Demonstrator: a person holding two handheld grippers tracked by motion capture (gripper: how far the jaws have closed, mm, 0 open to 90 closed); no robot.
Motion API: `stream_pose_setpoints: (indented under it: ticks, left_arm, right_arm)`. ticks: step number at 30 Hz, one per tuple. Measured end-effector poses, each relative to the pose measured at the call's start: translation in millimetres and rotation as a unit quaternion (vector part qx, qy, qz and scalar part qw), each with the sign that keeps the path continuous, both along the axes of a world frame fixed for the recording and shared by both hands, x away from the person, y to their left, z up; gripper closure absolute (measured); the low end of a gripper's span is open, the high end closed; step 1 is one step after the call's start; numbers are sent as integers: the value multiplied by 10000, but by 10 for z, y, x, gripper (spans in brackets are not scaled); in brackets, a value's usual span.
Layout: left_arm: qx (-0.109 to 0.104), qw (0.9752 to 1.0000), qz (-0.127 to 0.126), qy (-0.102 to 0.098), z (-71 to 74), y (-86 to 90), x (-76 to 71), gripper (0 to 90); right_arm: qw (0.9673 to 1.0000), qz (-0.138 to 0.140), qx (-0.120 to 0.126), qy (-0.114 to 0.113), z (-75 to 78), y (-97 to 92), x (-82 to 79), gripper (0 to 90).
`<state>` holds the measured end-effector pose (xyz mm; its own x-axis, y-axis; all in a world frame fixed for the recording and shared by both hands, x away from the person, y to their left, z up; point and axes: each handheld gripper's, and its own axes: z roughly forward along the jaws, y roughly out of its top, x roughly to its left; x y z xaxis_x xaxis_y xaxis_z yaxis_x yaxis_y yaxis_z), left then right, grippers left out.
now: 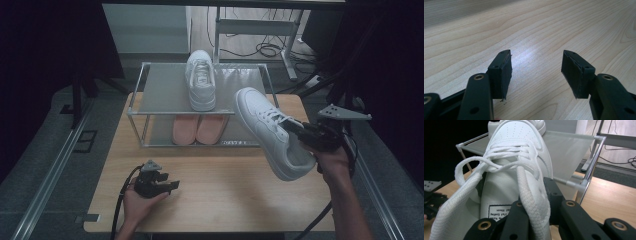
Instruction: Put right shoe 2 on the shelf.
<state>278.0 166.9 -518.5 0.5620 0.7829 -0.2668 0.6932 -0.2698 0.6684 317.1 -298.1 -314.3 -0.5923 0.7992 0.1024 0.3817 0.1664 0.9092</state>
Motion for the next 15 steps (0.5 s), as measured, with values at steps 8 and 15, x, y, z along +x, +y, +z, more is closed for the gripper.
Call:
stream_pose_setpoints:
  ticks: [8, 15]
  left_arm:
    - [-3, 10000, -6, -3, -3, -3, 0, 419]
    - [-6, 10000, -21, 11, -5, -7, 2, 419]
  right_arm:
    - [9999, -110, 49, 29, 97, 48, 178, 828]
    - [9996, -273, 11, 72, 167, 135, 371, 828]
